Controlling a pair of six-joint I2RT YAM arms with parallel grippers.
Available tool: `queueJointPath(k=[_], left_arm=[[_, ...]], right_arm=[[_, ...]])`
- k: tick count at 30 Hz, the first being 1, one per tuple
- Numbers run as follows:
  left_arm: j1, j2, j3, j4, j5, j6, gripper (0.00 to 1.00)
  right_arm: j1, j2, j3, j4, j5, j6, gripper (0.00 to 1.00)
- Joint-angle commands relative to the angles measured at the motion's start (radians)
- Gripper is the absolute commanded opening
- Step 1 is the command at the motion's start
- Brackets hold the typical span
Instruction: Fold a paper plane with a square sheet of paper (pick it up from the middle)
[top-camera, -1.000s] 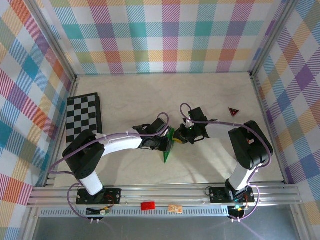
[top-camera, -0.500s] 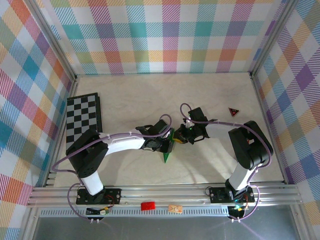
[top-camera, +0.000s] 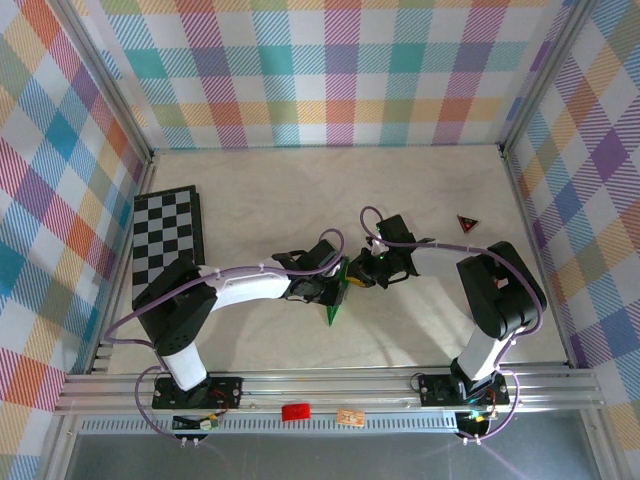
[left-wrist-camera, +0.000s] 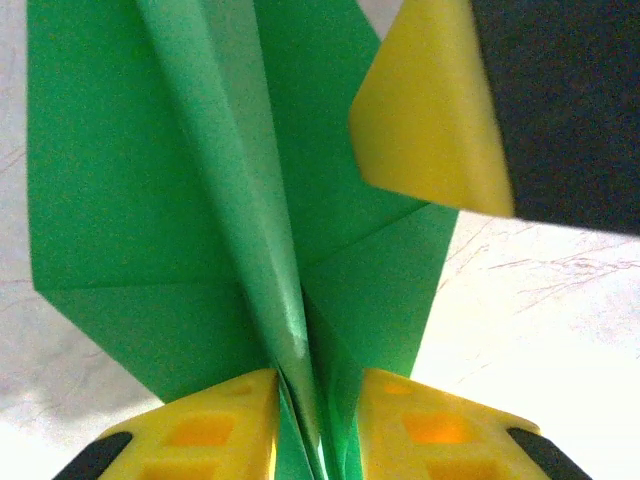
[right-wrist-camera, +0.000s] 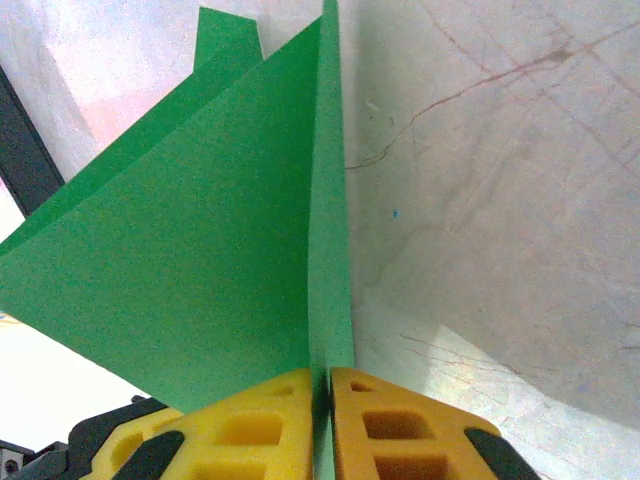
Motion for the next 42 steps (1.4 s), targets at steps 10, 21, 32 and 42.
queueJointPath(k=[10, 21, 32, 42], left_arm=[[-0.019, 0.028, 0.040, -0.036, -0.026, 0.014, 0.24], [-0.021, 0.046, 0.038, -0.021, -0.032, -0.004, 0.22], [-0.021, 0.059, 0.031, 0.009, -0.013, -0.042, 0.20], [-0.021, 0.048, 0.033, -0.004, -0.029, -0.042, 0.11]], right_arm=[[0.005, 0.011, 0.013, -0.012, 0.004, -0.014, 0.14], [0.005, 0.012, 0.009, -0.010, 0.005, -0.014, 0.14], [0.004, 0.011, 0.007, -0.008, 0.005, -0.012, 0.14], [0.003, 0.003, 0.011, -0.004, -0.002, -0.013, 0.18]])
